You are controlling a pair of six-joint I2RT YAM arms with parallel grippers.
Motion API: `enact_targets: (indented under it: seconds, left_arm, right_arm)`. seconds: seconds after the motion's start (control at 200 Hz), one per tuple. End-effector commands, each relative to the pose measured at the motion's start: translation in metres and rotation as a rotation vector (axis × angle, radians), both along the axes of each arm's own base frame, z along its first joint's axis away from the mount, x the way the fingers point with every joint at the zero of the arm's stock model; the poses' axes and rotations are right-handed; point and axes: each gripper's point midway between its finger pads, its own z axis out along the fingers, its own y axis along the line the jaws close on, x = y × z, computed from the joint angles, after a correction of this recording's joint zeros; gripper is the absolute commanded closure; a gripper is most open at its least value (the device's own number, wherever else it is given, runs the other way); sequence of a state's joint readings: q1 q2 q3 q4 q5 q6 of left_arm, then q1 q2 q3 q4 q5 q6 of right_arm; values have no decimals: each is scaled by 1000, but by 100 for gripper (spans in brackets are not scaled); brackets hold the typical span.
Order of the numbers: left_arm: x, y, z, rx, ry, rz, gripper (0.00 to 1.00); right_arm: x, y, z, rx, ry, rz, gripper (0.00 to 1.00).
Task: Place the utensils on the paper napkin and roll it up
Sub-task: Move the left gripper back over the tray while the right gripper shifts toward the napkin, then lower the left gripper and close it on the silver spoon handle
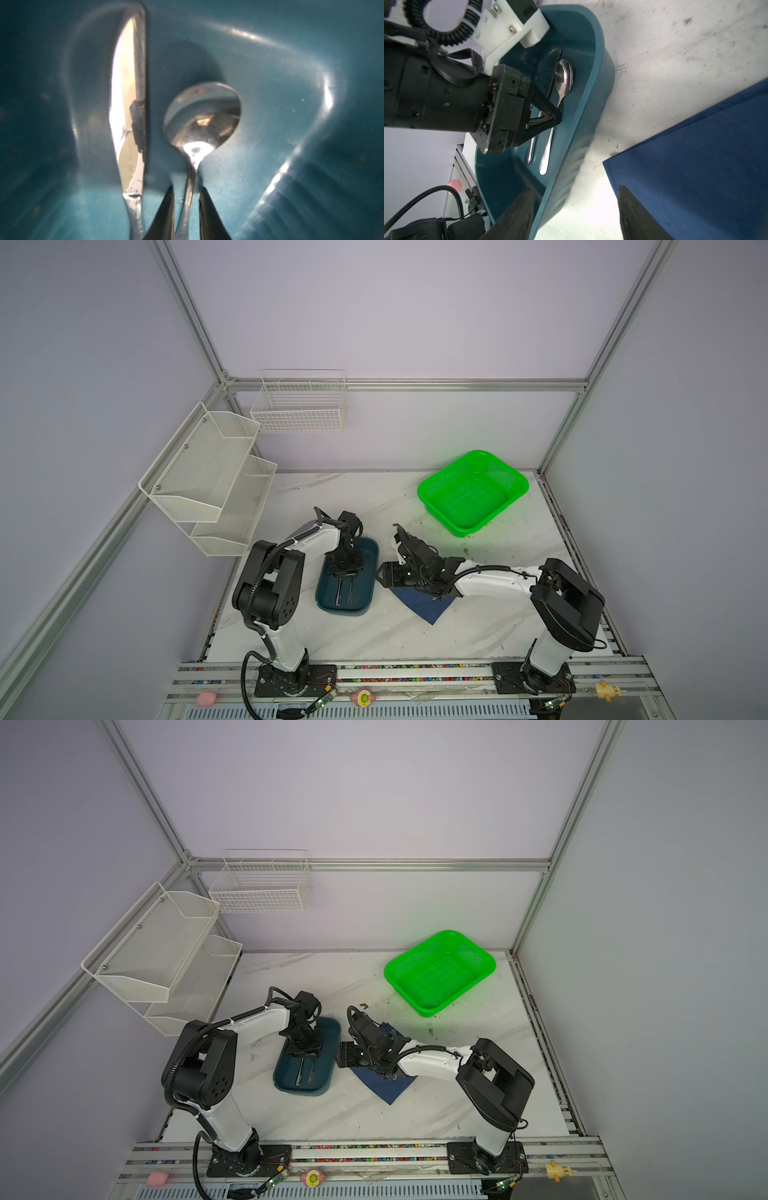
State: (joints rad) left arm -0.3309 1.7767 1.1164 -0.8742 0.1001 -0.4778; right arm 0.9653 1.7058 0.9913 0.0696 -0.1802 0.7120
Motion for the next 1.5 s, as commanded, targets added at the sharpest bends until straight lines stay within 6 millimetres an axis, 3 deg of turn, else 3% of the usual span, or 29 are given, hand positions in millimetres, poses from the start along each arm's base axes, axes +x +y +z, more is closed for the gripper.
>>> enact_targets:
  seconds: [0.0, 0.56, 0.92, 1.235, 1.365, 1.495]
  left_arm:
    - [9, -5, 0, 14, -3, -37, 80]
    - [13, -4, -20, 34, 11, -20, 83]
    - [19, -2, -9, 32, -56, -9, 91]
    - [35, 2, 2, 65, -119, 6, 84]
    - [34, -1, -4, 52, -104, 2, 81]
    - [25, -3, -16, 47, -65, 3, 85]
  right_arm:
    - [3, 3, 5, -5, -17, -8, 34]
    - [3, 5, 16, 26, -44, 3, 34]
    - [3, -1, 16, 16, -54, -9, 34]
    - [3, -5, 15, 6, -57, -18, 33]
    - [3, -5, 16, 8, -57, -17, 33]
    - [3, -3, 15, 6, -56, -16, 34]
